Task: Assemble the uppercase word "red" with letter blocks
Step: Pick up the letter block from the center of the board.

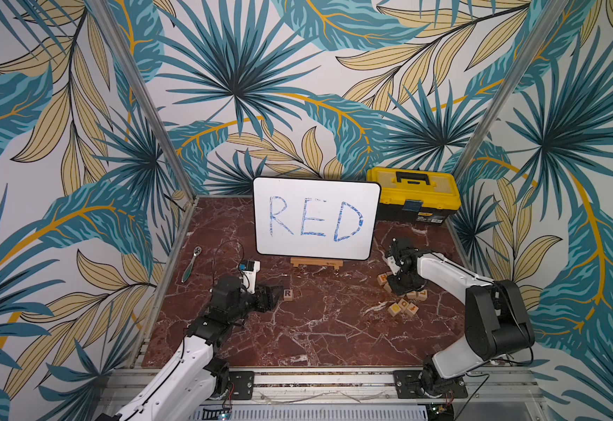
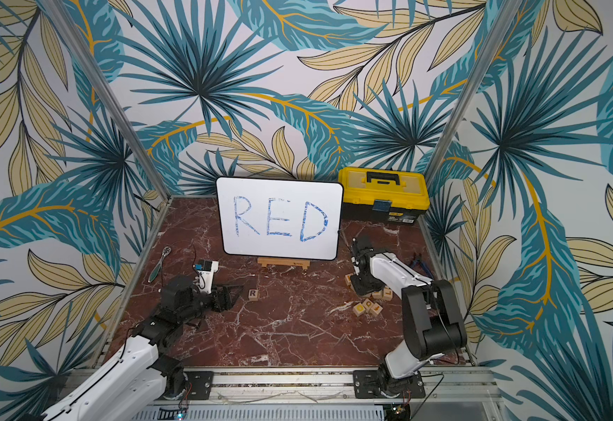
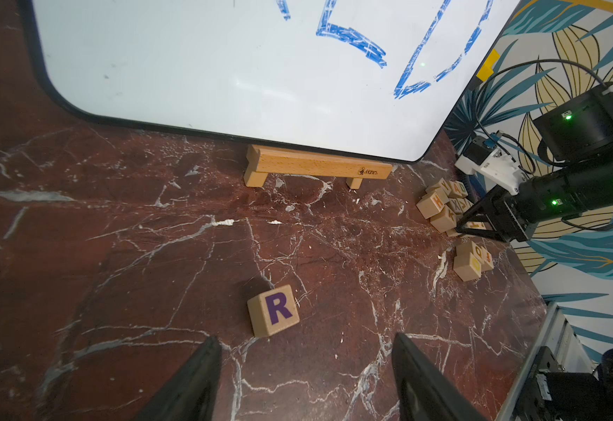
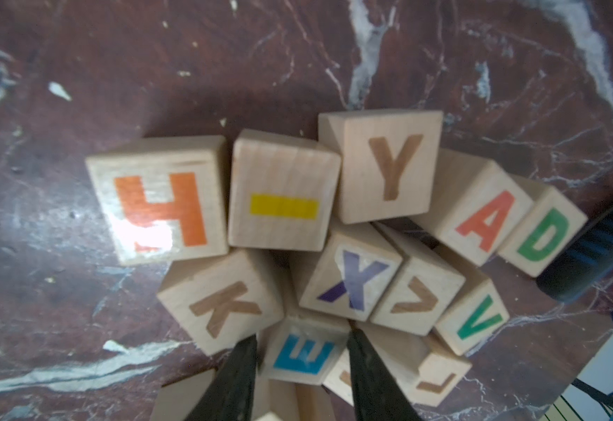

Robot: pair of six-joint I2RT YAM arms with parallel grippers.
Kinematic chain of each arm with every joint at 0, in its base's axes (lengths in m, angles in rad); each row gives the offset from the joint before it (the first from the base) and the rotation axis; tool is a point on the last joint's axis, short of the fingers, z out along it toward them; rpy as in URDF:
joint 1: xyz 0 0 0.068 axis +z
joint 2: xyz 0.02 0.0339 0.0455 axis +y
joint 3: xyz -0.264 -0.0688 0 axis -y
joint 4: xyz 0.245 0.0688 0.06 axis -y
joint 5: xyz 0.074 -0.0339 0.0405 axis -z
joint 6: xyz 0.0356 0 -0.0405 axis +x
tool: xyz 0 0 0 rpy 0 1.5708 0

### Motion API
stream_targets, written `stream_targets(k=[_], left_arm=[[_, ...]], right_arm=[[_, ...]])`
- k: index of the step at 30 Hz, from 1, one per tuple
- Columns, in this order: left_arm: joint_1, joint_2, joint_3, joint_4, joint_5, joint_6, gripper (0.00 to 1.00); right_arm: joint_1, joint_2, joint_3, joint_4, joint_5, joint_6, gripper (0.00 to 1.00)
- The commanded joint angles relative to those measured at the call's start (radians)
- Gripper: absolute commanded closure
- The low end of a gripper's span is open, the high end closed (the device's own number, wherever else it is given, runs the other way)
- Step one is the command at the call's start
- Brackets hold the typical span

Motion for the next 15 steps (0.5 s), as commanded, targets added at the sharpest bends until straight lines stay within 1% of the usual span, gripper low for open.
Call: stream_targets(k=[1,9,15], left_arm=[[-0.003,0.0,-0.003,0.017,0.003,0.018,0.26],[-0.003,-0.003,-0.004,0.017,0.003,0.019,0.26],[-0.002,-0.007,-0.005,0.017,0.003,0.019,0.26]], right_arm=[[0.007,-0.018,-0.025,-0.004,0.0,0.009,0.58],[0.007,-0.015,-0.012,-0.006,0.025,0.037,0.59],[0.008,0.058,0.03,-0.024,0.005,0.071,0.61]])
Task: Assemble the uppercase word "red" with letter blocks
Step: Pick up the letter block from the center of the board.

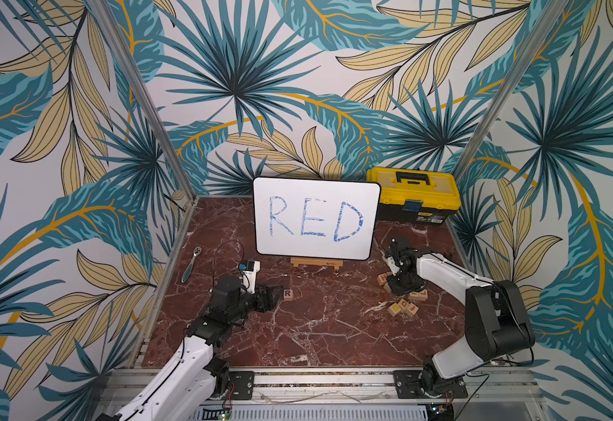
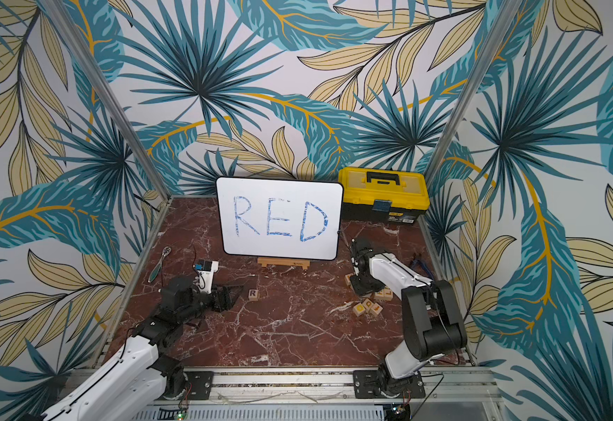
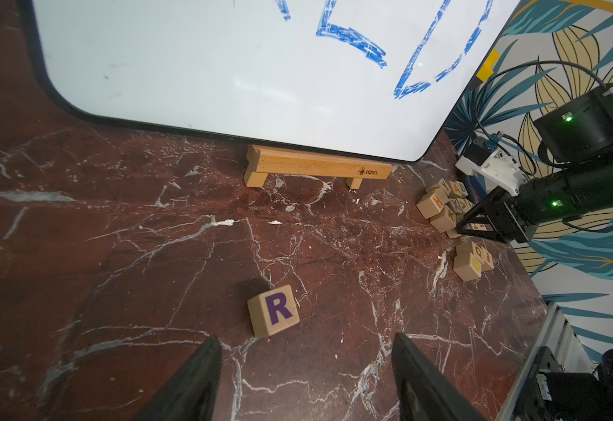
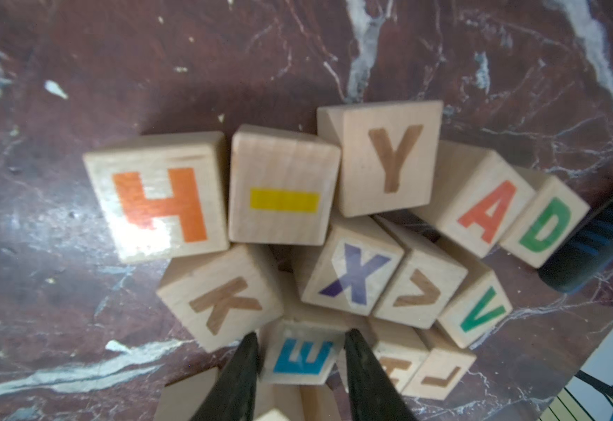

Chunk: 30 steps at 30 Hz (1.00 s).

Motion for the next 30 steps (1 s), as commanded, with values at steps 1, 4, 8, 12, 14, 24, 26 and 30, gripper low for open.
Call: stream_targets(k=[1,4,8,12,14,24,26,30], left_arm=[[-0.003,-0.008,-0.005,0.017,0.004,0.018,0.26],[-0.003,-0.012,-0.007,0.017,0.001,0.018,0.26],[-0.003,-0.011,-0.007,0.017,0.003,0.018,0.26],[-0.003,-0.009,-0.007,0.017,0.003,0.018,0.26],[-0.003,-0.01,-0.007,0.016,0.004,0.018,0.26],[-0.002,-0.017,-0.008,0.016,0.005,0.02,0.26],[-0.003,-0.023,-0.011,0.017,0.002,0.018,0.26],[-0.002,-0.018,-0.01,0.016,0.003,0.018,0.26]], right_arm=[[0.004,0.06,0.024,-0.018,-0.004,0.043,0.61],[0.005,0.094,0.043,-0.029,-0.004,0.064,0.61],[0.004,0.109,0.06,-0.042,-0.012,0.092,0.61],[0.004,0.104,0.074,-0.058,-0.014,0.122,0.61],[0.004,0.088,0.071,-0.059,-0.012,0.129,0.61],[0.005,0.08,0.077,-0.067,-0.028,0.159,0.68],[0.006,0.076,0.075,-0.068,-0.035,0.166,0.7],[0.011,0.024,0.082,-0.09,-0.039,0.178,0.72]])
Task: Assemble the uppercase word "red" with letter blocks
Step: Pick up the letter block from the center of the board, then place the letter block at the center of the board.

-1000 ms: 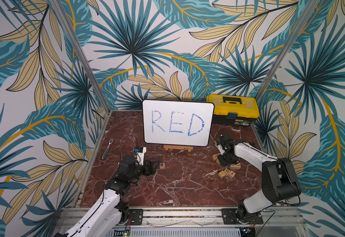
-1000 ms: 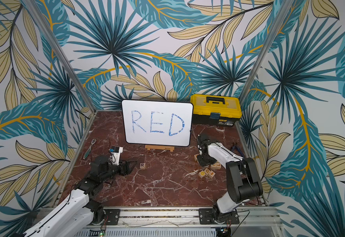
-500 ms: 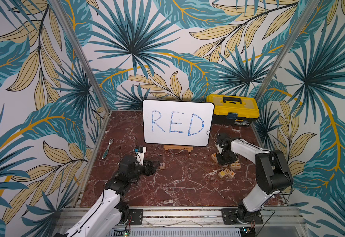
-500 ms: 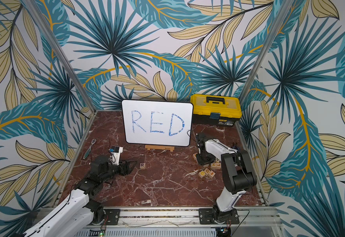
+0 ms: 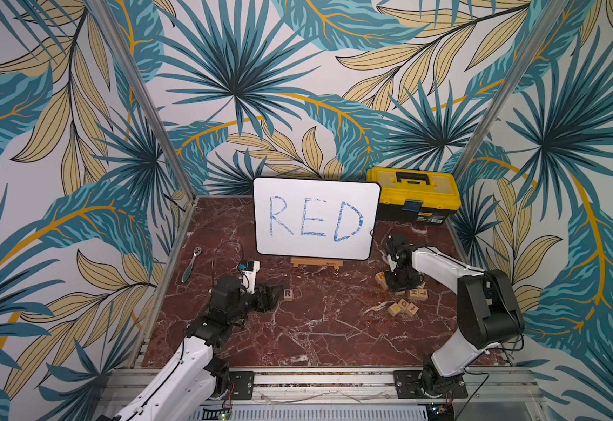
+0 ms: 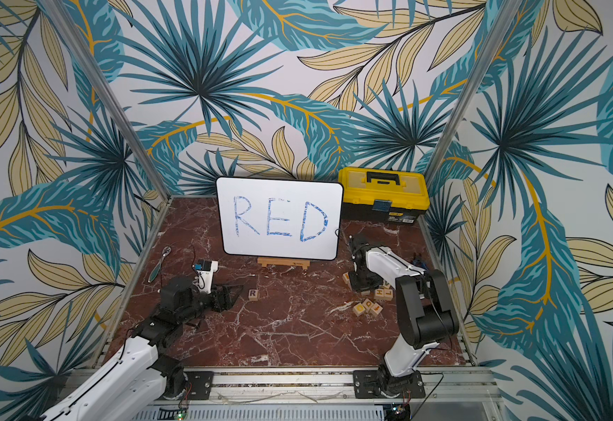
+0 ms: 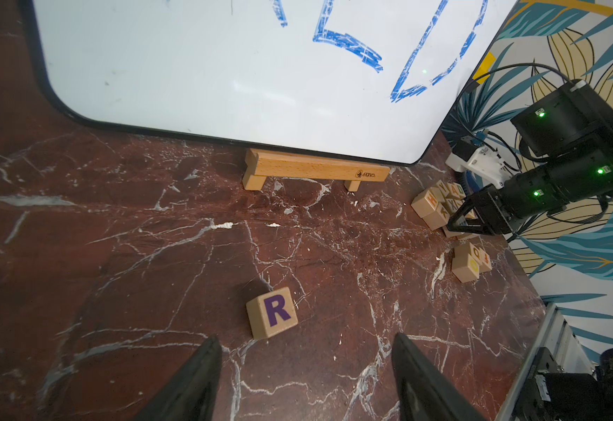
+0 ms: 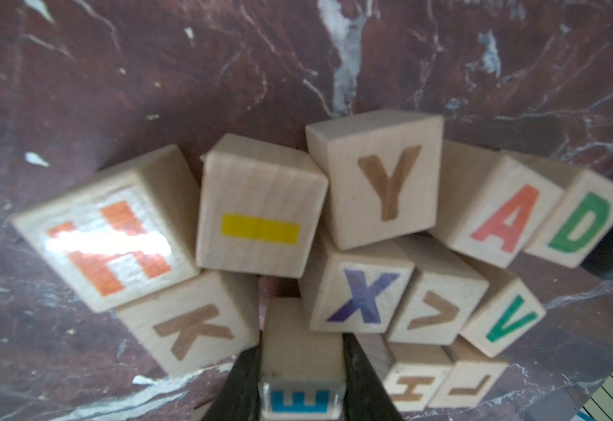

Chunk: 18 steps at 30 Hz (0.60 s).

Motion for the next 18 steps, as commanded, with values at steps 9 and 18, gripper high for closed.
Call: stream_targets(k=[9,18], left_arm=[[-0.003,0.0,-0.007,0.016,0.004,0.021,0.26],[-0.003,-0.003,-0.007,0.017,-0.005,0.023,0.26]], right_arm=[[0.105,-0.128,0.072,-0.151,0.02,0.111,0.76],[0.345,-0.155,0.134,-0.206,0.014,0.4,0.8]])
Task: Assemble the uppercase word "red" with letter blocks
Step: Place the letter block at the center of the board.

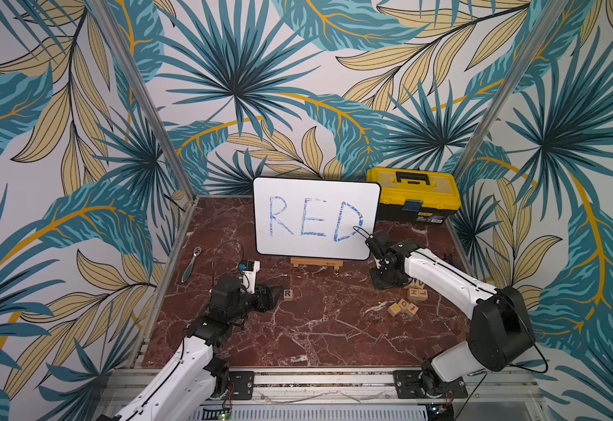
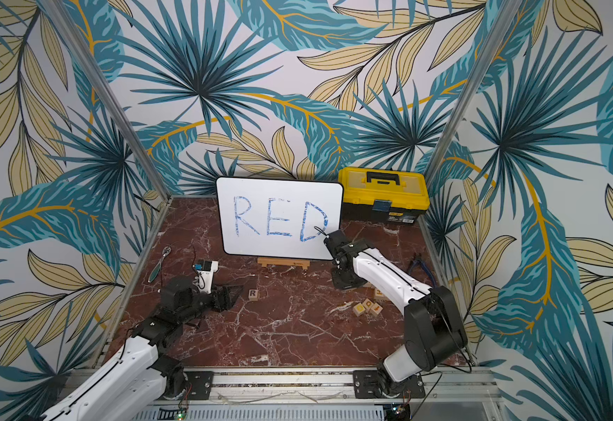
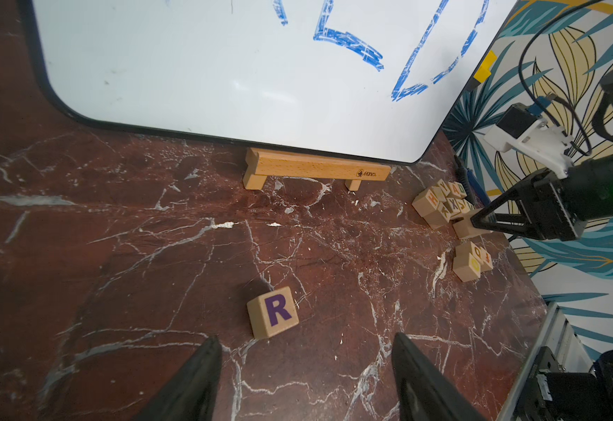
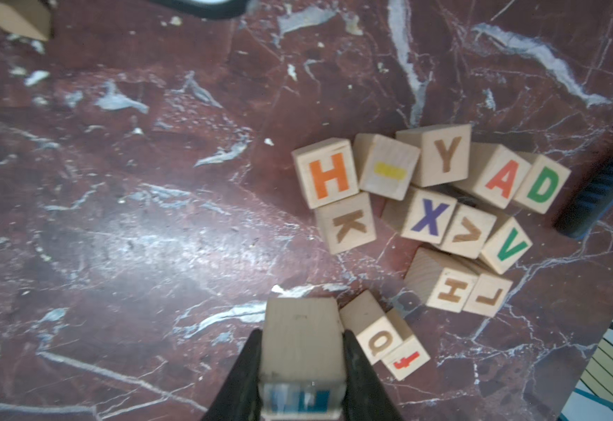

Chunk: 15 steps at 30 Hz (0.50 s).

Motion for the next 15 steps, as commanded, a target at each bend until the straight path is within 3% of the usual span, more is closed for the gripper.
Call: stream_targets(k=[1,8,15], left_arm=[[-0.003,-0.005,-0.007,0.015,-0.009,0.019,0.26],[-0.002,-0.018,-0.011,0.014,-0.023,0.018,0.26],[-0.003,-0.044,-0.02,0.014,-0.038,0.014,0.26]], right_arm=[[0.081,-0.024,0.025,-0.036,-0.022,0.183,0.81],[0.292,0.161,0.153,0.065,-0.063,0.393,0.81],[0.375,0.388,0.369,0.083,-0.121,0.7,0.84]])
